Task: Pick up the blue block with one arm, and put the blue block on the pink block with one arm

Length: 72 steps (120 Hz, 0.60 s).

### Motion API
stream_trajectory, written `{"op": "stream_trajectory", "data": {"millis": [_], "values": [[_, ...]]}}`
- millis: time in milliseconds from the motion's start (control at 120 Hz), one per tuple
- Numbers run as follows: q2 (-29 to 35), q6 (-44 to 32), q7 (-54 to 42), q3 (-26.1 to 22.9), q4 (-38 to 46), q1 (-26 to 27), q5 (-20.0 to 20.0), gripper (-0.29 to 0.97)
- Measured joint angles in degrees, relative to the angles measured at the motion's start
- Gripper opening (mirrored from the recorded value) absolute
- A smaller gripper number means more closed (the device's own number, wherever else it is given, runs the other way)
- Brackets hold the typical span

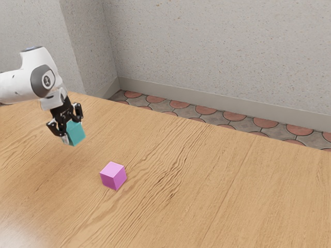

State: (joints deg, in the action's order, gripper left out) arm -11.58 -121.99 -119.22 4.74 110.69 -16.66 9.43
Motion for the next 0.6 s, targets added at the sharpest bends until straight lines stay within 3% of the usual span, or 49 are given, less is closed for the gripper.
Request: {"op": "stream_trajectory", "data": {"millis": [383,600], "values": [[-1.2,1.4,11.6,0.0,1.8,9.4,-0.3,0.36],[-1.3,1.5,18.2,-0.2,3.1,13.7,-3.3,0.36]]}}
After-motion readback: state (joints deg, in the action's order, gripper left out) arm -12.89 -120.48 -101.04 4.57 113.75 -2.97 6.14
